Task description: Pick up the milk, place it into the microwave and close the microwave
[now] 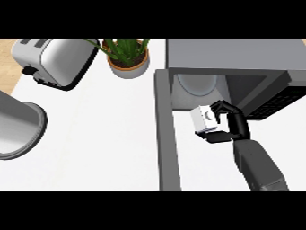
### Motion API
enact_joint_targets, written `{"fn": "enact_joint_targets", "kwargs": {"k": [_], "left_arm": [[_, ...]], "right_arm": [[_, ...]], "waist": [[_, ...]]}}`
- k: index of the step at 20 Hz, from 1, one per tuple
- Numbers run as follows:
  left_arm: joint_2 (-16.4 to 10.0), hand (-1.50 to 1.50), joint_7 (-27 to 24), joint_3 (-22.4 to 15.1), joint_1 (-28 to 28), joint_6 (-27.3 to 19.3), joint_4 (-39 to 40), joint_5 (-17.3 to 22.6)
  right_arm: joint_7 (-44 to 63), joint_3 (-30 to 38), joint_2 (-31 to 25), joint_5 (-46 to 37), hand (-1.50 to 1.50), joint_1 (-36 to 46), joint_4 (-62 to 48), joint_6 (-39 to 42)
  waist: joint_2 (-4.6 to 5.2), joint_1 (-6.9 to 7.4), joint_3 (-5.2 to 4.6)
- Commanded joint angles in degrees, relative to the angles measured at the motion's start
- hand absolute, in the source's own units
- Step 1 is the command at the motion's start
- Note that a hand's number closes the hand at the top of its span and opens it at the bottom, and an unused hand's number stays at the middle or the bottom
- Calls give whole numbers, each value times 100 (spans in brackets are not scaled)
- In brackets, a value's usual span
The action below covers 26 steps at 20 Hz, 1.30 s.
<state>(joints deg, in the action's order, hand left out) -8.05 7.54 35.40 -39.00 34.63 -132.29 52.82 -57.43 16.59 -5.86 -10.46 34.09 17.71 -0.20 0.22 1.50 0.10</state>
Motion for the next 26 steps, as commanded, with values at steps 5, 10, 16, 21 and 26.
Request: {"fn": "enact_joint_targets", "kwargs": {"k": [5,10,16,21,26], "left_arm": [[-25,-150,295,-36,339,-341,-331,177],[-141,-150,278,107,542,-42,128,110],[-133,-150,246,-53,912,11,273,-62],[-198,-150,283,-62,1038,-142,153,55],[-387,-150,380,-86,1084,-69,158,168]], "right_arm": [[595,147,-429,16,150,1105,-409,-151],[1108,136,-536,-60,150,1626,-620,-421],[1237,115,-670,-172,150,2003,-898,-479],[1434,-17,-1020,-421,150,2199,-965,-1120],[1656,27,-1179,-459,150,2404,-1027,-1671]], "waist": [[52,69,5],[56,80,0],[153,235,7],[243,401,15],[313,570,23]]}}
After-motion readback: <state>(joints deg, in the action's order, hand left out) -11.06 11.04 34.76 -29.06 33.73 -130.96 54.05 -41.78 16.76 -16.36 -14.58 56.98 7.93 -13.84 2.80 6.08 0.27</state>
